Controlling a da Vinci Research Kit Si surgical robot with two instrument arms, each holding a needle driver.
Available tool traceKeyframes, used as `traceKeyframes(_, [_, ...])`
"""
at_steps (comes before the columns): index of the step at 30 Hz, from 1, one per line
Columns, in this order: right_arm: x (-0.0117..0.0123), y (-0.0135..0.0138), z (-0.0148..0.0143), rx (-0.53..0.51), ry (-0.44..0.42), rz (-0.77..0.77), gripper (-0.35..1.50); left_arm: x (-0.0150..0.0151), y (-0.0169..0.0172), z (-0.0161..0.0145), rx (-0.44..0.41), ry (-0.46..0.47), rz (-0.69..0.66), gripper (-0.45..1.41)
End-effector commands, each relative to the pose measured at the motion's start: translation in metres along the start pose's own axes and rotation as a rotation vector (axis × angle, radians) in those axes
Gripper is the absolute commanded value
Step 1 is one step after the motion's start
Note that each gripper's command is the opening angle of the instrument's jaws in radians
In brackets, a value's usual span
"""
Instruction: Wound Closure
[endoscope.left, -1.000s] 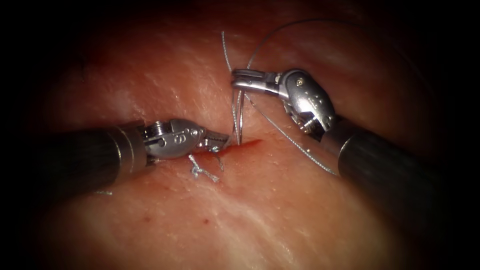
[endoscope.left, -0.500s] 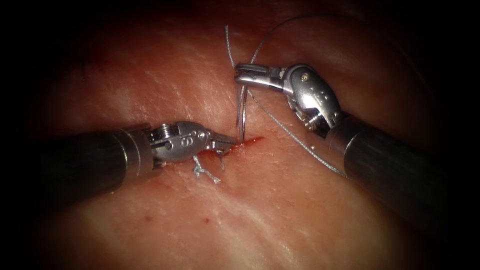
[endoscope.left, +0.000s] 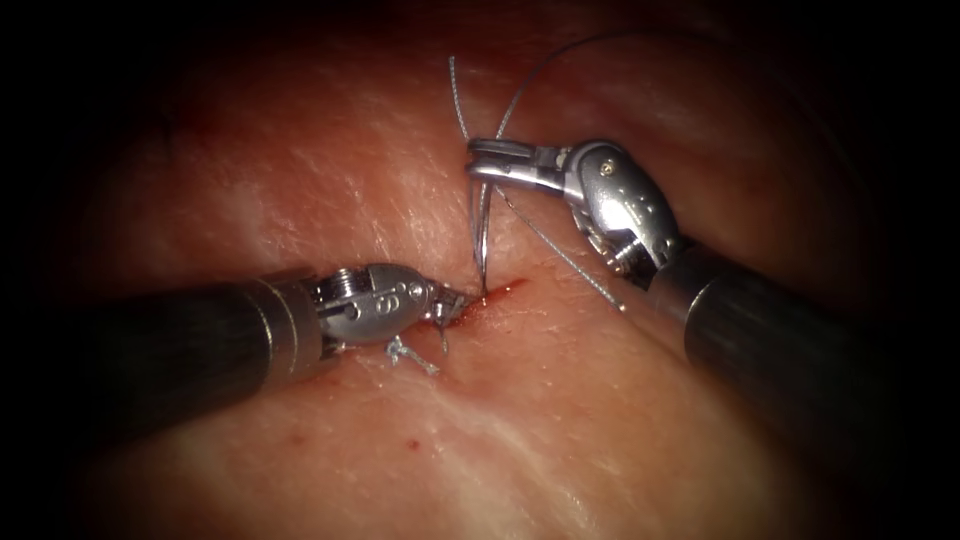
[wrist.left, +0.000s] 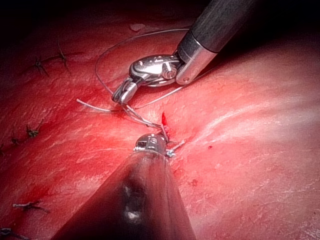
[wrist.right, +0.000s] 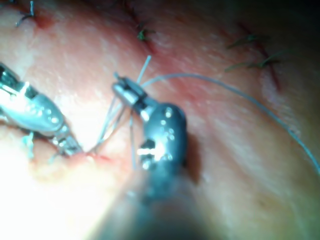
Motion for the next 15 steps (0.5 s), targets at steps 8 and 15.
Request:
traceKeyframes(8, [0.0004, -0.0004, 0.0002, 0.021, -0.007, -0.003, -0.35, -0.0002, -0.0002, -0.0001, -0.001, 0.001, 0.003, -0.27])
traceKeyframes(15, [0.0, 0.002, 0.0006, -0.001, -0.016, 0.007, -0.35, 0.0001, 0.0001, 0.0001, 0.0, 0.001, 0.003, -0.25])
